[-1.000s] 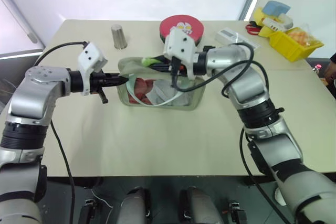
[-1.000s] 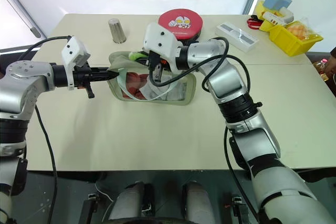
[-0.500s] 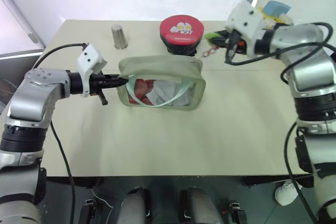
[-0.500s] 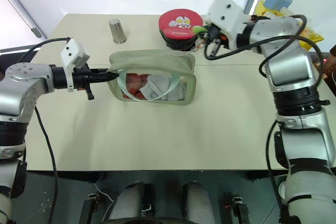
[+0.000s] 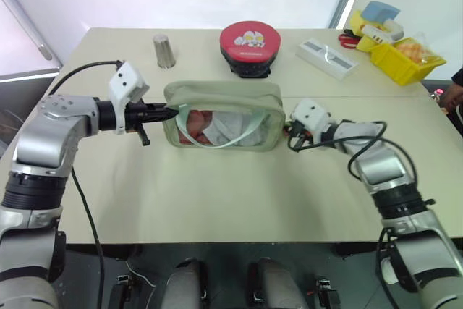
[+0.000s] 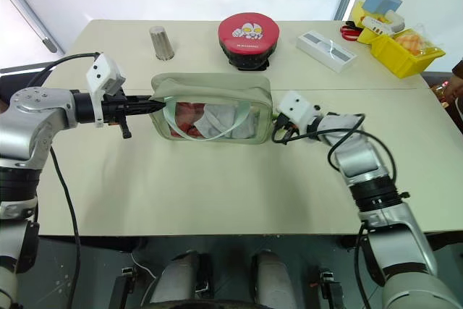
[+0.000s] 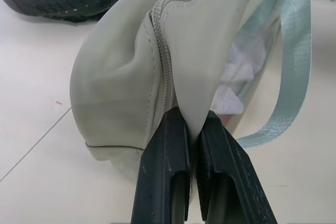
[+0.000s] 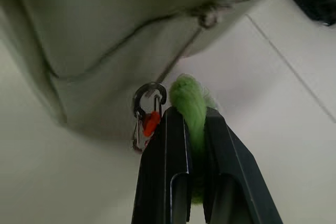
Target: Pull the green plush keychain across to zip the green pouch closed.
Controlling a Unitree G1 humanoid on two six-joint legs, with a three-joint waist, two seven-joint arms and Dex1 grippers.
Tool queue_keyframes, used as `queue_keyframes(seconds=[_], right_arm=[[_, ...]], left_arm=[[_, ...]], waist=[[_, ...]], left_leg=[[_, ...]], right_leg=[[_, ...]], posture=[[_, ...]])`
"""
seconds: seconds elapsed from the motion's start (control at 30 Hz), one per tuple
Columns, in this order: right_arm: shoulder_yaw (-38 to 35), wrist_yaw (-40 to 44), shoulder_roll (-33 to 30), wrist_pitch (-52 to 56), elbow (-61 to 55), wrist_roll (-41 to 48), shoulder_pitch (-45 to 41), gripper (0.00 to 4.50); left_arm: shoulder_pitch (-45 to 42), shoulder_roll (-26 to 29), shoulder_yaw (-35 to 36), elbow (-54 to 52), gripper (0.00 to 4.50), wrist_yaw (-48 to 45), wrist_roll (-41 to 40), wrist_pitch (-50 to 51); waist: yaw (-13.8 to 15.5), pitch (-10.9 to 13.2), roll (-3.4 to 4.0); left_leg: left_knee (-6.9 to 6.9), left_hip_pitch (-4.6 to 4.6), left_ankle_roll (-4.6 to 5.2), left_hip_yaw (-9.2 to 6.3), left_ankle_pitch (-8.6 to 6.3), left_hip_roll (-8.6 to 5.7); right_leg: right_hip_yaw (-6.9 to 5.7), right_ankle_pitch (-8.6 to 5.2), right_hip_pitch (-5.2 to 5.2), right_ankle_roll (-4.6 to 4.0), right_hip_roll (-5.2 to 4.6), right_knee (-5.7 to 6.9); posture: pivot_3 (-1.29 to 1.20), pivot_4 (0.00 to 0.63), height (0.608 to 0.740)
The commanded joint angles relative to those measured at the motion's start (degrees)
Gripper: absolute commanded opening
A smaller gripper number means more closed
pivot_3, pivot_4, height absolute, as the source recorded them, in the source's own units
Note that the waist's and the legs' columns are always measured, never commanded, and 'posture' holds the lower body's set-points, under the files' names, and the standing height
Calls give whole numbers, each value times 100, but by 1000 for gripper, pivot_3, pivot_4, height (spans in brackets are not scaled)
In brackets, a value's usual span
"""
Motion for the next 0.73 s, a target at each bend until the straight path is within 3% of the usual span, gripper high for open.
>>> queue_keyframes(seconds=[0.03, 0.1, 0.17, 0.23, 0.3, 0.43, 0.5, 0.73], right_arm=[[-24, -42, -27, -66, -17, -96, -14, 76], [-201, -5, -83, -55, 62, 1, -192, 76], [-390, 81, -197, -93, 150, 114, -392, 0], [-561, 463, -415, -45, 145, 384, -594, 777], [-719, 948, -700, 40, 133, 665, -822, 1615], [-861, 2065, -1352, 499, -38, 1266, -1225, 3746], [-893, 2362, -1524, 766, -190, 1488, -1437, 4463], [-1000, 2466, -1345, 1834, -834, 2286, -1901, 4463]], left_arm=[[-44, 30, 16, -71, 0, 4, 36, -20], [-26, 42, 53, -95, 0, 6, 10, -7], [-29, 27, 126, -94, 752, 55, -34, 31], [-70, 49, 202, -48, 1486, 17, -118, 90], [-138, 118, 287, 34, 2501, -22, -168, 140], [-292, 410, 582, 183, 4492, -173, -404, 425], [-380, 590, 663, 335, 4500, -125, -351, 452], [-492, 992, 796, 552, 4500, -307, -351, 351]], waist=[[1, 0, 0], [-3, 0, 0], [-3, 0, 0], [5, 2, 2], [7, 2, 3], [1, 4, 1], [-22, 5, 2], [-24, 5, 5]], left_leg=[[0, 0, 0, -1, 0, 0], [0, 0, 0, 0, 0, 0], [0, 0, 0, 0, 0, 0], [0, -1, 0, 0, 0, -1], [-1, -3, 0, -1, 0, -1], [-1, -4, 1, -1, 0, 1], [-3, -2, 1, -1, -1, 1], [-8, 1, 1, 1, -1, 4]], right_leg=[[0, 0, 0, 0, 0, 0], [0, 0, 0, 0, 0, 0], [0, 0, 0, 0, 1, 0], [0, 0, -1, 0, 1, -1], [0, 0, -2, 0, 1, -2], [0, 0, -3, 0, 4, -7], [0, 0, -2, 0, 5, -9], [0, 0, -6, -1, 7, -6]], posture=[[0, 150, 740], [0, 150, 740], [0, 150, 740], [0, 150, 740], [0, 150, 740], [0, 150, 740], [0, 150, 740], [0, 150, 740]])
